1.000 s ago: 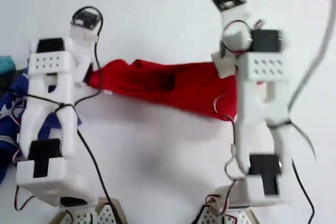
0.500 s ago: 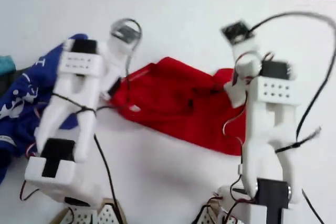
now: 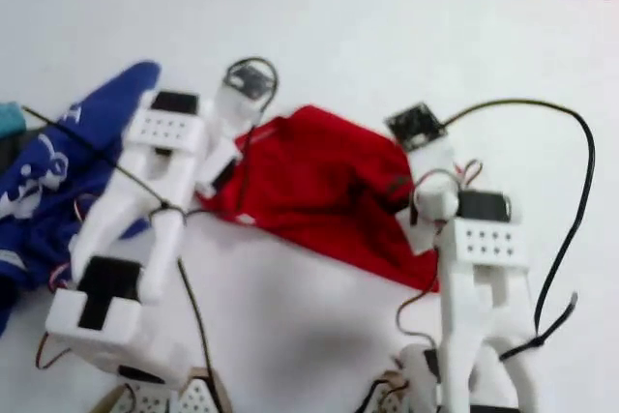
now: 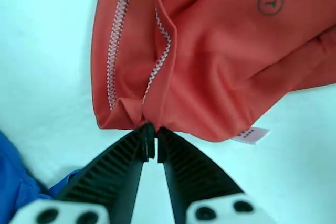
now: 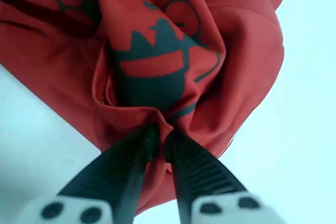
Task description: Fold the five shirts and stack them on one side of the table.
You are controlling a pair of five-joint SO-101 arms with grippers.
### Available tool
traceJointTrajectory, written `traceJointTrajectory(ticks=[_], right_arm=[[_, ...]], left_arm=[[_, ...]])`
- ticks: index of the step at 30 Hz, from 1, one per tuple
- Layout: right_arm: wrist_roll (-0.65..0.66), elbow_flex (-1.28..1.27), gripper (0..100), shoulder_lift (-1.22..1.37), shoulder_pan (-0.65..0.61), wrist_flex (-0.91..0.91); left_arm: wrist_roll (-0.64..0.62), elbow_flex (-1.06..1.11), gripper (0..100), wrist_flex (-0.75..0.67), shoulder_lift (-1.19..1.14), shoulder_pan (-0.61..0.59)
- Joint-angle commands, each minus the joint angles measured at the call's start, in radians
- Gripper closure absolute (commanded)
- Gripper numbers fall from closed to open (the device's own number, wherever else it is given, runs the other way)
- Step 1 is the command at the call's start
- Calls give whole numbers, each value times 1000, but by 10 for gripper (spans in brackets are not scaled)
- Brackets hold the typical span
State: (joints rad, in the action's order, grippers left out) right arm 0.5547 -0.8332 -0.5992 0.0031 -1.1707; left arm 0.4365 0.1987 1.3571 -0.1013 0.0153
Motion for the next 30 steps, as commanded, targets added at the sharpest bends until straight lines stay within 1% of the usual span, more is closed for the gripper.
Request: traceJointTrajectory(ticks=[1,4,5,9,16,20,27,30], right_arm=[[6,-6,935,-35,-5,5],[6,-9,831,-22,-5,4],[6,-9,820,-19,-5,4],[3,-9,875,-22,-5,2],[-2,-37,887,-28,-4,5],[-3,-35,983,-28,18,1],[5,2,934,-30,128,-1],[6,41,918,-30,137,-41]], left_arm=[[5,1,976,-5,57,2],[9,1,976,-5,57,0],[9,1,976,-5,57,-6],[11,1,976,-9,57,-29],[11,-2,976,-11,58,-48],[11,-1,976,-11,58,-48],[11,-1,976,-11,58,-44],[11,-1,976,-11,58,-43]])
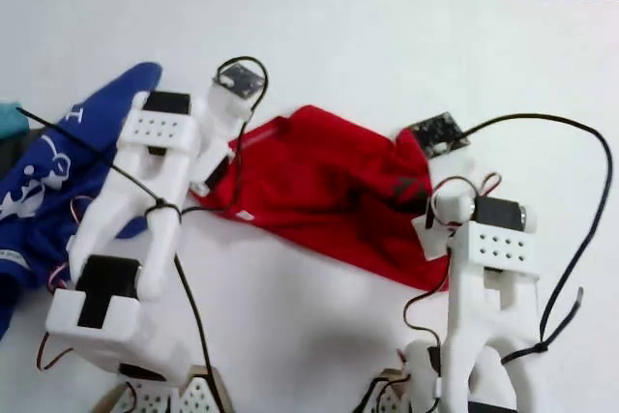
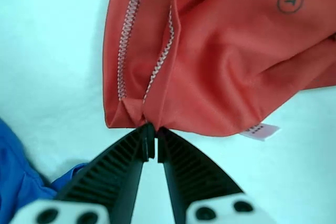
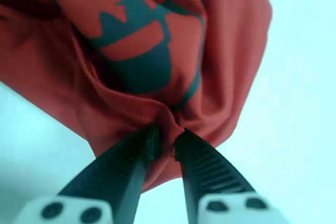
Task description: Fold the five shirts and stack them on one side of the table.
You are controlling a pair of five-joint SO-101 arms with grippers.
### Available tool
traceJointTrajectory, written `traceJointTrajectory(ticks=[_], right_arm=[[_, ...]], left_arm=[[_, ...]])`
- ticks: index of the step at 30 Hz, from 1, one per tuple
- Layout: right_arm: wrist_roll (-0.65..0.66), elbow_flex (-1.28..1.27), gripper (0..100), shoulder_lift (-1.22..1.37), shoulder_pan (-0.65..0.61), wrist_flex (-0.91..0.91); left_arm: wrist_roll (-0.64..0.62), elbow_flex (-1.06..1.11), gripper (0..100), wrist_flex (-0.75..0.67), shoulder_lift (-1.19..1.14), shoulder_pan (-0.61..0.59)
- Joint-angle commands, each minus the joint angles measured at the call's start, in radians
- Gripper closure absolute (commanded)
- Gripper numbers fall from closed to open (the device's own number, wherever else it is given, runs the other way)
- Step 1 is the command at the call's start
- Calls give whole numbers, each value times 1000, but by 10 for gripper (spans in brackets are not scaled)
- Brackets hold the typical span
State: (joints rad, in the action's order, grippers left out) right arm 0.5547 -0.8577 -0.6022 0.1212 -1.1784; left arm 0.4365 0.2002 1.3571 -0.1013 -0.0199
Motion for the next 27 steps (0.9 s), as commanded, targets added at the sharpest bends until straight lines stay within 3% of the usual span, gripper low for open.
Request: traceJointTrajectory(ticks=[1,5,27], right_arm=[[6,89,911,-27,18,-54],[6,155,878,-27,15,-120],[-2,78,978,-27,-93,-39]], left_arm=[[11,-2,976,-11,58,-8],[11,-2,976,-11,58,-6],[11,-1,976,-11,58,-11]])
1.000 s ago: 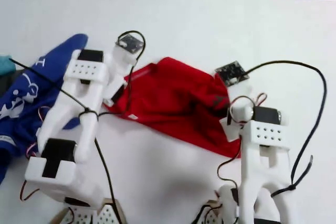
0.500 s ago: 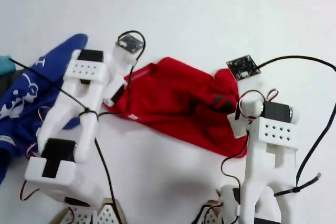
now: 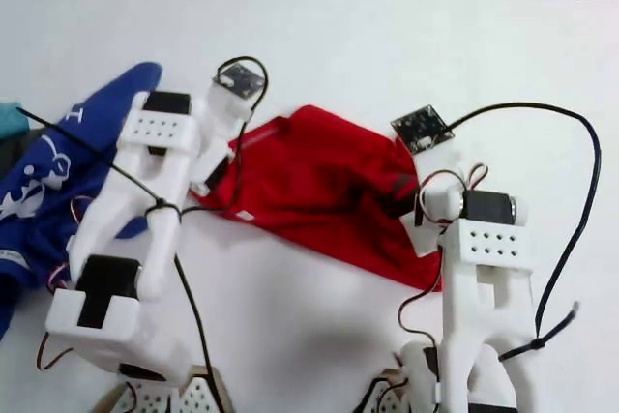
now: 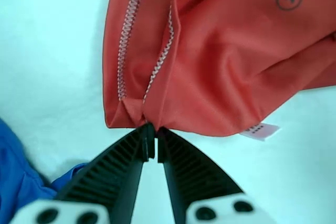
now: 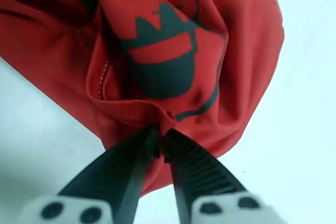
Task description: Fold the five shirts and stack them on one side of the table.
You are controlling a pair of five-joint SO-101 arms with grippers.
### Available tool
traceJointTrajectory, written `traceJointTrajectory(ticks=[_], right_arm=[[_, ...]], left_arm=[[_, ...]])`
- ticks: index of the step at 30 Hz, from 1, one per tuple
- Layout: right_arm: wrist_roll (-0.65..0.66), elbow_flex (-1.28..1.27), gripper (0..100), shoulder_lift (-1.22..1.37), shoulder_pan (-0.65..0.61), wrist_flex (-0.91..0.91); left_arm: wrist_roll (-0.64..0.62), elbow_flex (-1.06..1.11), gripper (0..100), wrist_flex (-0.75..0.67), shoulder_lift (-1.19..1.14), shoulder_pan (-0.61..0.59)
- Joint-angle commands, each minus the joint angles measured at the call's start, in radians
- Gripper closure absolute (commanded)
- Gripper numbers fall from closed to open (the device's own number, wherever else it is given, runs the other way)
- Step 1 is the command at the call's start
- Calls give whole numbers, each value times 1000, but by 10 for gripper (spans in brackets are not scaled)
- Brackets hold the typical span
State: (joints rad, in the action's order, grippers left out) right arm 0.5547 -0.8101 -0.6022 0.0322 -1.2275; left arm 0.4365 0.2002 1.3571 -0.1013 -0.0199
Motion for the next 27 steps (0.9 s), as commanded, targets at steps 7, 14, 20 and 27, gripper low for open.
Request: traceJointTrajectory(ticks=[7,14,20,27], right_arm=[[-2,232,978,-30,-4,-148],[6,473,978,-191,-4,-263],[68,559,978,-220,7,-154],[37,565,978,-220,139,117]], left_arm=[[11,-1,976,-11,58,-11],[6,-51,976,41,86,-11],[12,-219,976,209,196,-14],[12,-390,976,247,358,-75]])
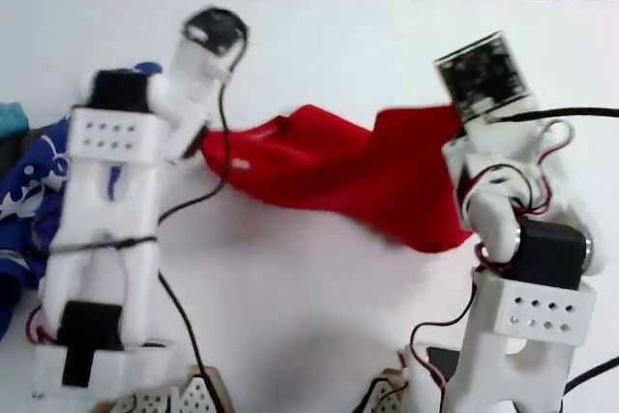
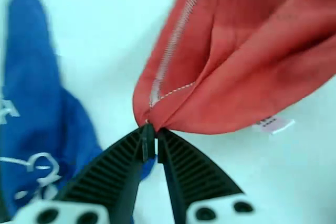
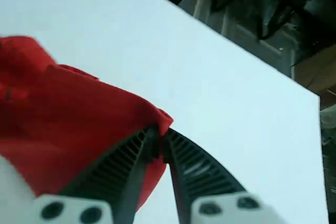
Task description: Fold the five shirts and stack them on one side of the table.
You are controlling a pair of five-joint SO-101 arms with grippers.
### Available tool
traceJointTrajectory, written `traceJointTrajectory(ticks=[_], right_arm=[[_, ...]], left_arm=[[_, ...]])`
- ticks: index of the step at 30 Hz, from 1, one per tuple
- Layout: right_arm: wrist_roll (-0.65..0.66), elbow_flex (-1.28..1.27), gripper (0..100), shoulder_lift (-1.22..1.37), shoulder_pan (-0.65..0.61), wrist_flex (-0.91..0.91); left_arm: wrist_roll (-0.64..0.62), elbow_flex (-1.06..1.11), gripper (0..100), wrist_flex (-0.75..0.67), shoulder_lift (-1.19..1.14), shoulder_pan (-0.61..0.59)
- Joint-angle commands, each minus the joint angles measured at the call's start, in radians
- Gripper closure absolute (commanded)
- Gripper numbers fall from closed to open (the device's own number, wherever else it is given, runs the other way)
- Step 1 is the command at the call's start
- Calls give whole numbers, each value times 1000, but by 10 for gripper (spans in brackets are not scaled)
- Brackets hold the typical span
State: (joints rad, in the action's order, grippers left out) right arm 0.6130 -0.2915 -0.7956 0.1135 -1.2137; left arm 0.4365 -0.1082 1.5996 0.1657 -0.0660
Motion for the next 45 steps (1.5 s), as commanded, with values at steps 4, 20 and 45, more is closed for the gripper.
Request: traceJointTrajectory(ticks=[4,20,45], right_arm=[[-97,106,978,-28,147,191],[-146,525,978,-38,91,30],[-75,899,978,-18,-38,-102]], left_arm=[[12,-105,976,-17,109,-44],[5,-283,976,91,255,-49],[11,-366,976,157,442,-292]])
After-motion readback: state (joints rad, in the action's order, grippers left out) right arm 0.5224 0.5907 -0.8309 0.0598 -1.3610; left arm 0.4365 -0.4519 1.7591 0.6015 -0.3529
